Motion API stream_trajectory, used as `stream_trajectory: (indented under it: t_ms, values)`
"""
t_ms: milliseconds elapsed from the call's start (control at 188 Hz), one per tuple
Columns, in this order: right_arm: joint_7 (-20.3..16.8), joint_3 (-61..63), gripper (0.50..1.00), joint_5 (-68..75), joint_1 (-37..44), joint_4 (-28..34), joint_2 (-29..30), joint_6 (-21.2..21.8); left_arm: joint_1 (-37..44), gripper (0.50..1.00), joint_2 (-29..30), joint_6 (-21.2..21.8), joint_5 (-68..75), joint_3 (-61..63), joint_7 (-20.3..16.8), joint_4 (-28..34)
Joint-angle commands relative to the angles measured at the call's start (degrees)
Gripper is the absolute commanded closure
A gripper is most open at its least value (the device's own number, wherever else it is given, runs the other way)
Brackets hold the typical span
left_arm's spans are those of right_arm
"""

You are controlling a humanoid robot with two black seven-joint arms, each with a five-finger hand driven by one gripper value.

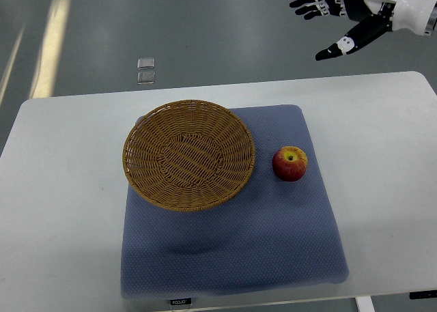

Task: Place red apple in basket with right hand
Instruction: 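Swing the right hand up and over toward the red apple, then lower the right hand onto the red apple and close fingers around it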

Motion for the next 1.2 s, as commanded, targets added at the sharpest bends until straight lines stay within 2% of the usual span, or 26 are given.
stream_trajectory:
  t_ms: [0, 245, 585, 724, 809, 931, 1192]
  values:
    - [0.0, -0.5, 0.576, -4.1, -0.5, 1.9, -0.1, 0.0, 0.0, 0.5, 0.0, 0.0, 0.0, 0.0, 0.0, 0.0]
    - [1.4, -0.8, 0.576, -10.4, -0.9, 2.3, 1.4, 0.0, 0.0, 0.5, 0.0, 0.0, 0.0, 0.0, 0.0, 0.0]
    - [1.5, -2.7, 0.579, -22.2, -7.9, 2.0, 4.3, 0.0, 0.0, 0.5, 0.0, 0.0, 0.0, 0.0, 0.0, 0.0]
    - [1.2, -3.6, 0.579, -22.5, -6.1, -2.3, 6.9, -11.7, 0.0, 0.5, 0.0, 0.0, 0.0, 0.0, 0.0, 0.0]
    - [1.2, -3.8, 0.579, -22.4, -3.8, -7.8, 8.6, -15.8, 0.0, 0.5, 0.0, 0.0, 0.0, 0.0, 0.0, 0.0]
    - [1.3, -3.9, 0.579, -22.2, -2.4, -11.8, 9.8, -16.3, 0.0, 0.5, 0.0, 0.0, 0.0, 0.0, 0.0, -0.1]
    - [2.2, -5.4, 0.579, -22.3, -2.9, -11.0, 10.3, -14.9, 0.0, 0.5, 0.0, 0.0, 0.0, 0.0, 0.0, 0.0]
